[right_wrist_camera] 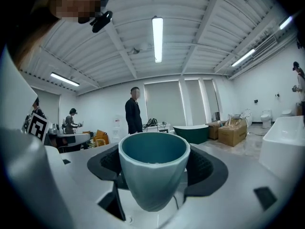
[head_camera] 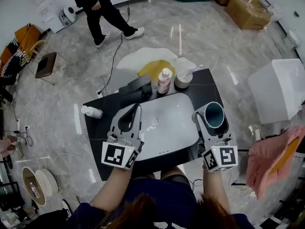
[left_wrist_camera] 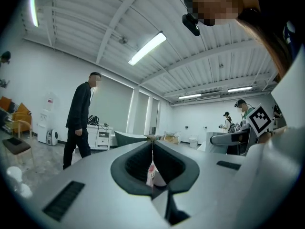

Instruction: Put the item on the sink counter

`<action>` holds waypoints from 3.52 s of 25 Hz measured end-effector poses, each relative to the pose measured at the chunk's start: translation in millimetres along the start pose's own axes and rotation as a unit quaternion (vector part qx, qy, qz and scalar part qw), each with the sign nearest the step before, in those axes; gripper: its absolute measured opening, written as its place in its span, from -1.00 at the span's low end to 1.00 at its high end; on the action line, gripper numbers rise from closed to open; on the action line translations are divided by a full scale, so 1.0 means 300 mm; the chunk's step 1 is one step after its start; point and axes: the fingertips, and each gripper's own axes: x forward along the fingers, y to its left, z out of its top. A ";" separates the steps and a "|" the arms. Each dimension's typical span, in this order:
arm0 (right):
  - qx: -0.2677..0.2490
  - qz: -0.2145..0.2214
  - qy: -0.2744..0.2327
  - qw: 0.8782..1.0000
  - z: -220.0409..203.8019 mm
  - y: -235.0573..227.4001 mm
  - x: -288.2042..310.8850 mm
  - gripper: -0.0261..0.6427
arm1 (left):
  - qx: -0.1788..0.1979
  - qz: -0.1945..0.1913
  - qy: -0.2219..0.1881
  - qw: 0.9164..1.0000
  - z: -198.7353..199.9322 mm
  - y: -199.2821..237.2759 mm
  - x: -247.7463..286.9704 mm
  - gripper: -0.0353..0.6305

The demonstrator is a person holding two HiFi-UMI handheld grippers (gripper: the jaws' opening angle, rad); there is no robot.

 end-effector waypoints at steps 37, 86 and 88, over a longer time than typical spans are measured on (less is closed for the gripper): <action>-0.074 -0.027 0.121 0.990 -0.569 -0.411 0.368 0.33 | -0.010 -0.014 0.072 0.997 -0.289 -0.078 0.368 -0.82; -0.043 -0.014 -0.091 0.995 0.234 0.039 -0.116 -0.88 | 0.015 -0.018 -0.050 0.998 0.176 -0.075 0.009 -0.82; -0.043 -0.015 -0.092 0.995 0.243 0.042 -0.118 -0.88 | 0.015 -0.018 -0.051 0.998 0.181 -0.071 0.008 -0.82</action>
